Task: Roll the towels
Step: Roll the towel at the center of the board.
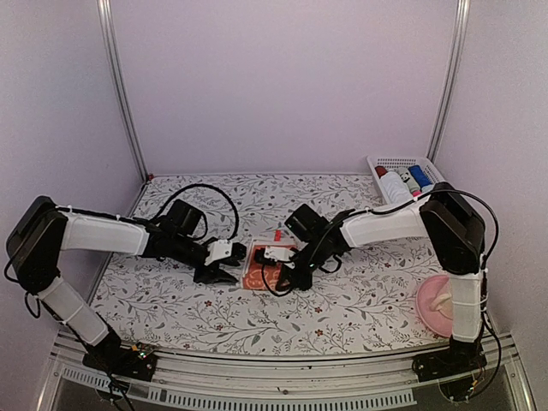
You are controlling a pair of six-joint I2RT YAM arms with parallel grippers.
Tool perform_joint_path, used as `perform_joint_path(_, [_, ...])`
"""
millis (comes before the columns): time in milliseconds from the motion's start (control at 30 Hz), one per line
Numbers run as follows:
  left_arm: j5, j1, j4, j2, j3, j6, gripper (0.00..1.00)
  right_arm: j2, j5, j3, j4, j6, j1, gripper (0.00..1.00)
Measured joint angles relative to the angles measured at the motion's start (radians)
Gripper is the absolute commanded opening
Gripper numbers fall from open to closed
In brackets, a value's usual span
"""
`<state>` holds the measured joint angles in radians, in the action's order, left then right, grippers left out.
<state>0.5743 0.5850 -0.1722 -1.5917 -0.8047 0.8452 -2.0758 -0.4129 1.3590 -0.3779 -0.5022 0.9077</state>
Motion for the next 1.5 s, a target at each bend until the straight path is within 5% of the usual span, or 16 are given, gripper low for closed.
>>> perform_joint_path(467, [-0.201,0.125,0.34,0.121,0.253,0.206,0.47,-0.108,-0.234,0.148,-0.177,0.106,-0.091,0.05])
perform_joint_path(1200, [-0.347,0.253,0.549,0.021,0.286,0.359,0.5,-0.159,-0.354,0.193,-0.26,0.148,-0.143,0.05])
perform_joint_path(1500, [-0.415,0.256,0.611,-0.097,0.252,0.373,0.35,-0.16,-0.359,0.194,-0.262,0.147,-0.145,0.05])
